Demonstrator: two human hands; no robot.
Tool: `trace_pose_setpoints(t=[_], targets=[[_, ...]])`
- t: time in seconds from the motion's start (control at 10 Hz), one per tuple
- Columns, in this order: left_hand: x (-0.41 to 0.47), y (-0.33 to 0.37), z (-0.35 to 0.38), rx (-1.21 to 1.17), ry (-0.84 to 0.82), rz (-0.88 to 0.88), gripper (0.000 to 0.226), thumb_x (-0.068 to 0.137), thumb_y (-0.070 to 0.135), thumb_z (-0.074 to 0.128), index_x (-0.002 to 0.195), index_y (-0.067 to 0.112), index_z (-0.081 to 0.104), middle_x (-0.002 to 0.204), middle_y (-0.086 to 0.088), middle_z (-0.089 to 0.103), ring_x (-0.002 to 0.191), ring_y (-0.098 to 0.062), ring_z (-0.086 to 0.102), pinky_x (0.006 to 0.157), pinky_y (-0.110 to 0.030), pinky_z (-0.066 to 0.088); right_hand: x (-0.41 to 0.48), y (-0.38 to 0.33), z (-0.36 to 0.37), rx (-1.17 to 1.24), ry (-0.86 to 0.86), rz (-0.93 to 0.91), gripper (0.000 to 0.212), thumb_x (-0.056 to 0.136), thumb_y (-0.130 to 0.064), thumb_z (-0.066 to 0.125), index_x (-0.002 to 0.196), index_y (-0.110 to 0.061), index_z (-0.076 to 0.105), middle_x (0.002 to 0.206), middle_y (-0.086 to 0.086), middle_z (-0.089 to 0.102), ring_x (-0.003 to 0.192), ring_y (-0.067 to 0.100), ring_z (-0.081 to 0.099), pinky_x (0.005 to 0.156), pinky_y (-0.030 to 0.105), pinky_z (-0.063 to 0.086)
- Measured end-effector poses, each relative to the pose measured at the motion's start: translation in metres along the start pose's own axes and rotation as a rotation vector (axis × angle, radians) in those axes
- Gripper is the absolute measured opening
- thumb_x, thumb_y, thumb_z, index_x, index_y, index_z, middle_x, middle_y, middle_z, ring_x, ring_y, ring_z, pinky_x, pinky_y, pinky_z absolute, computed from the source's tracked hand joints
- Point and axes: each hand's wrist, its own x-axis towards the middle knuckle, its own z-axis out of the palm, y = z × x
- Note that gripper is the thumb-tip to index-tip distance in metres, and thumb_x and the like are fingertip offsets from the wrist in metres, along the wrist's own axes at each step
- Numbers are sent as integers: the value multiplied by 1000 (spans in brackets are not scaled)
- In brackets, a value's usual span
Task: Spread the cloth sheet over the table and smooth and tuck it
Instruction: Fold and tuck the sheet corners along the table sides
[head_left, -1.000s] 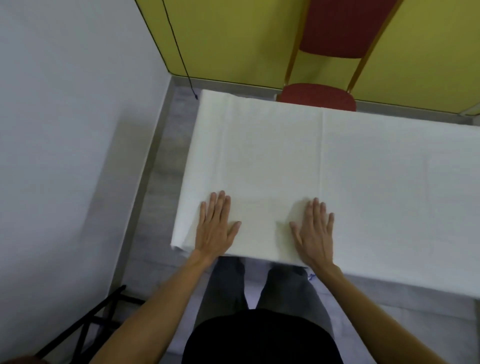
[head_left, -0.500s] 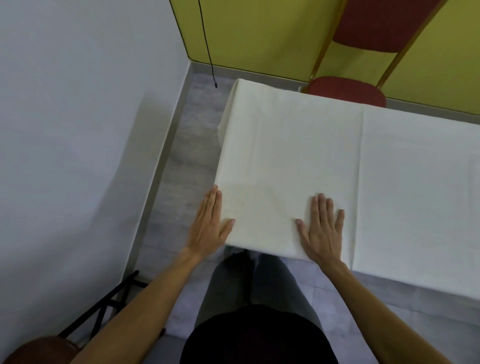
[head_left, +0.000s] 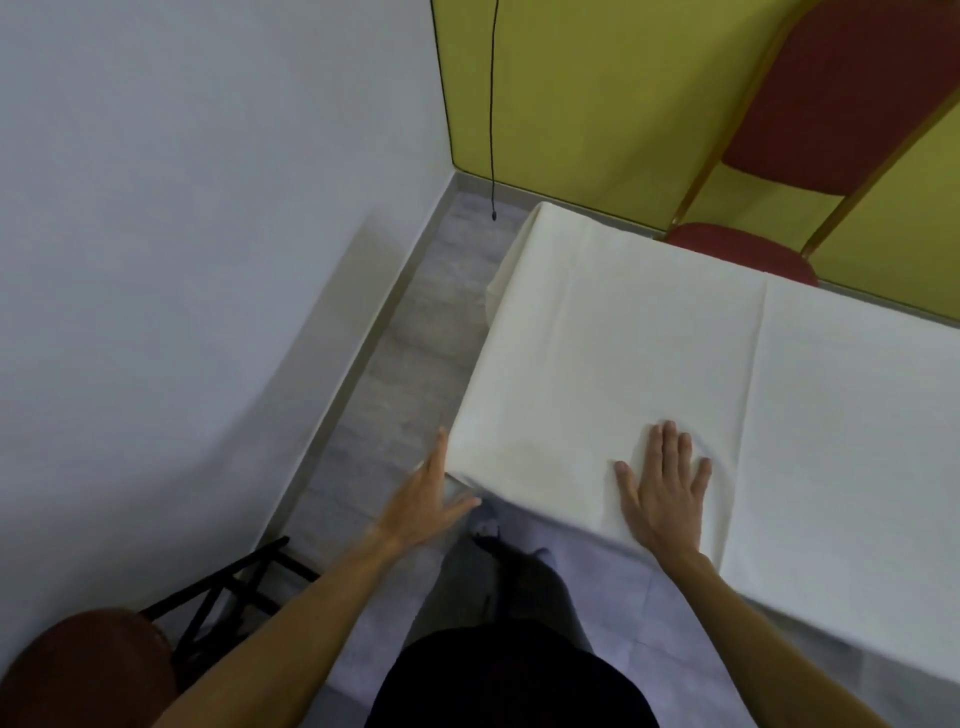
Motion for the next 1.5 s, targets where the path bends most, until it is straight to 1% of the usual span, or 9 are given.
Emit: trace_pose_setpoints(t=[0.2,0.3,0.5,0.7,0.8,0.9,1.0,1.2,1.5], targets=[[-11,11,7,-105,168,-185,61,90,52,36,144,25,42,129,-4,62,111,-24,61,92,-43,53,-4,-5,-3,-26,-34,2,75,102,-56,20,156,-4,11,165,16,10,152,36,9,119,62,10],[-8,16,5,-81,206,-208,43,93,39,42,130,22,57,107,-4,70,94,-25,66,78,-40,55,-7,-27,-11,21,-77,46,74,100,-51,26,155,-3,15,164,21,10,150,41,8,117,65,11],[-6,10,1,-107,237,-185,18,93,18,60,106,10,69,87,-9,70,79,-27,66,65,-31,48,-9,-126,-13,80,-137,-425,75,96,-56,44,156,-15,22,165,13,11,153,33,7,122,49,4],[-1,0,-1,-268,125,-267,23,91,20,61,113,17,68,107,-5,71,98,-22,66,87,-37,55,4,-220,2,-217,-83,-973,66,86,-41,71,139,-8,52,153,17,41,147,38,27,119,59,21],[7,-12,4,-302,112,-295,20,93,19,61,111,12,69,107,-9,71,100,-25,67,86,-31,55,12,-238,2,-399,-136,-1080,40,86,-33,69,120,-11,67,137,14,59,142,38,37,120,59,17],[8,-17,9,-260,114,-296,22,97,17,56,114,8,66,107,-8,69,94,-17,62,75,-12,42,15,-246,-3,-464,-216,-1088,26,94,-32,60,111,-16,72,121,7,69,129,32,51,120,54,12],[9,-27,16,-260,59,-273,29,103,12,42,130,6,52,128,-13,60,116,-25,58,95,-27,43,15,-249,-2,-452,-239,-1053,22,93,-31,63,111,-23,74,119,1,70,127,27,52,120,51,8],[5,-40,6,-222,121,-282,18,96,22,58,106,15,71,103,-9,72,98,-26,66,89,-38,53,12,-253,-4,-366,-247,-976,19,94,-26,62,102,-17,76,106,3,73,119,26,57,120,48,8],[4,-43,1,-164,115,-194,14,96,31,58,100,23,69,97,2,69,89,-12,64,86,-36,55,9,-251,-2,-352,-293,-926,23,95,-29,61,112,-20,72,117,0,69,130,22,49,121,48,-1]])
